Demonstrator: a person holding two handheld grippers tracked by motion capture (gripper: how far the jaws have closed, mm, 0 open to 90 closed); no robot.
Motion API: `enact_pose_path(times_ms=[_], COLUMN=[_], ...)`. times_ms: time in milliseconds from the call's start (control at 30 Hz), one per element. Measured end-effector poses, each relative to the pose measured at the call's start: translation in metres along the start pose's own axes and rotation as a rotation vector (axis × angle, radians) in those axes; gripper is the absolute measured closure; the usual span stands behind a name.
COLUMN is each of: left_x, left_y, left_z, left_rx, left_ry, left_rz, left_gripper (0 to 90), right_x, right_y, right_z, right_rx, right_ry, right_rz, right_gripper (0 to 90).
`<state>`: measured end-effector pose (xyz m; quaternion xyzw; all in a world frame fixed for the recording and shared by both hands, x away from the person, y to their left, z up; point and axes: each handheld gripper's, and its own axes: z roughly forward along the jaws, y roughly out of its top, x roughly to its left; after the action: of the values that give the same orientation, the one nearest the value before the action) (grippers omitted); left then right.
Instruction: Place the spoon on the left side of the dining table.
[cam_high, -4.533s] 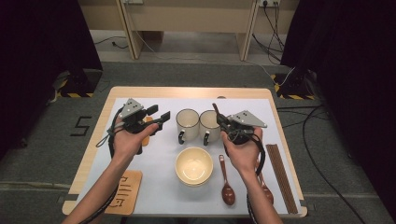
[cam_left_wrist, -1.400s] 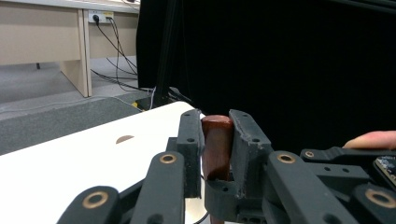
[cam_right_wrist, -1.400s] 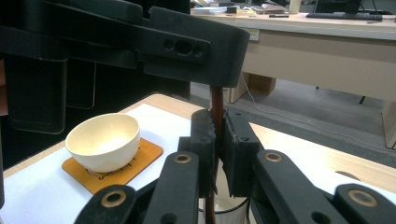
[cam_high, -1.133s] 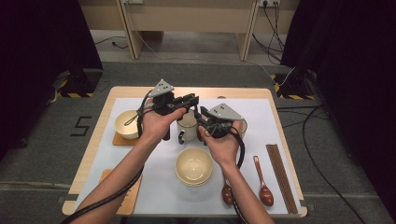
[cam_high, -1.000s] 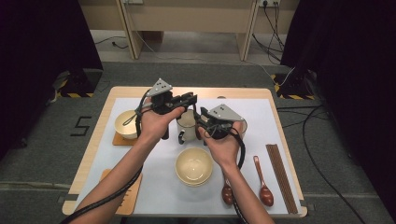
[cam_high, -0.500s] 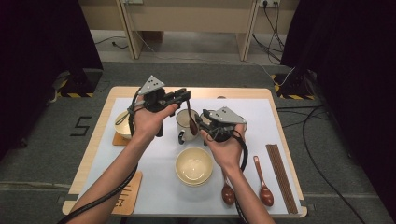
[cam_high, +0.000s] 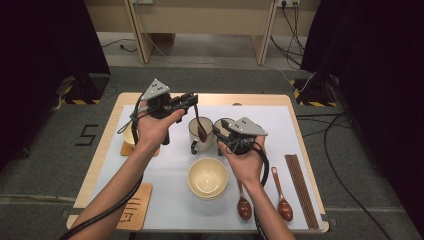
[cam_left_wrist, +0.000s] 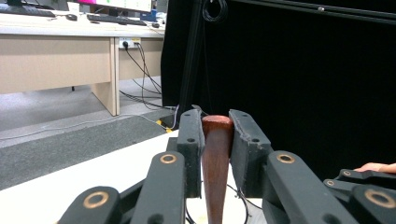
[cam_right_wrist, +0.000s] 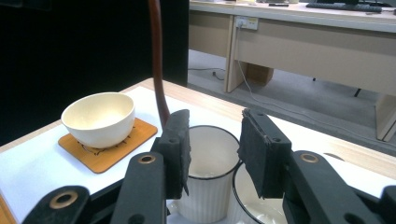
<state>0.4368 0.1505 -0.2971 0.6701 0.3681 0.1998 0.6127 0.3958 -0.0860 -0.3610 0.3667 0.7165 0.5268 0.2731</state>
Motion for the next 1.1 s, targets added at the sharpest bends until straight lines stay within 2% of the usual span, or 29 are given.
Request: enact_pose_path(times_ms=[1100], left_x=[0.024], left_y=[0.005], left_z=[-0.025], left_rx=[-0.027], left_ry=[0.068], left_rz=[0.006], left_gripper=[74.1], right_x=[-0.018], right_y=[-0.020], right_z=[-0.020], right_rx=[0.010], right_ry=[-0.056], right_rz=[0.032], right_gripper=[61.1])
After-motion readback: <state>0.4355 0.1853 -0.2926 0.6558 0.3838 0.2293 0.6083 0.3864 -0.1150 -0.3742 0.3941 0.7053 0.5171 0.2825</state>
